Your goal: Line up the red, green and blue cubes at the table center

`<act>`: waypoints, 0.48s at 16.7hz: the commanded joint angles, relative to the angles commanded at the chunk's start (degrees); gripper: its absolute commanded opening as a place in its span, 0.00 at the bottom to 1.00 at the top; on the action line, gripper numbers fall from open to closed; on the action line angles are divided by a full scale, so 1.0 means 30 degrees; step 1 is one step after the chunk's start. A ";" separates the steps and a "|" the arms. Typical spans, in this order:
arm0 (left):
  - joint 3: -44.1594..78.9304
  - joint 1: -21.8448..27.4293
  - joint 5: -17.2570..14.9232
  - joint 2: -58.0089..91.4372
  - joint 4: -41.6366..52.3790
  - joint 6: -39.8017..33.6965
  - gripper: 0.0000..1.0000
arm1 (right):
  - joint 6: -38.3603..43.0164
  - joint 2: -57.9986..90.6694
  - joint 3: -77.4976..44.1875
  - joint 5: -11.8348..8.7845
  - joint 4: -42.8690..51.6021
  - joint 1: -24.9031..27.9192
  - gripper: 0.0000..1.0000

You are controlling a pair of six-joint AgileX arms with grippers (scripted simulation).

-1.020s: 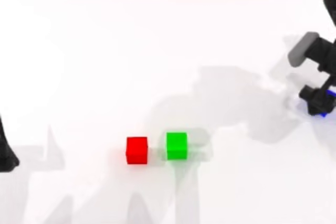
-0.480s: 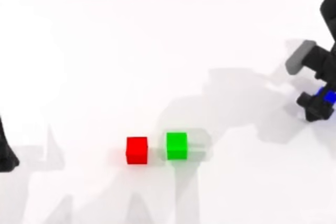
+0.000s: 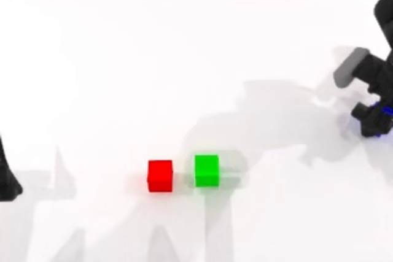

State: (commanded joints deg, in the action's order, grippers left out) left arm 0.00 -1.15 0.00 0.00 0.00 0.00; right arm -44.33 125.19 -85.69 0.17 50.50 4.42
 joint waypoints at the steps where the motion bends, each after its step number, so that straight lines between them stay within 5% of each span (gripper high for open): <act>1: 0.0000 0.0000 0.0000 0.0000 0.0000 0.0000 1.00 | 0.0000 0.0000 0.0000 0.0000 0.0000 0.0000 0.17; 3: 0.0000 0.0000 0.0000 0.0000 0.0000 0.0000 1.00 | 0.0000 0.0000 0.0000 0.0000 0.0000 0.0000 0.02; 8: 0.0000 0.0000 0.0000 0.0000 0.0000 0.0000 1.00 | 0.0000 0.0000 0.0000 0.0000 0.0000 0.0000 0.00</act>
State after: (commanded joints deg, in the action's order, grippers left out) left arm 0.00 -1.15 0.00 0.00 0.00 0.00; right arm -44.33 125.19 -85.69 0.17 50.50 4.42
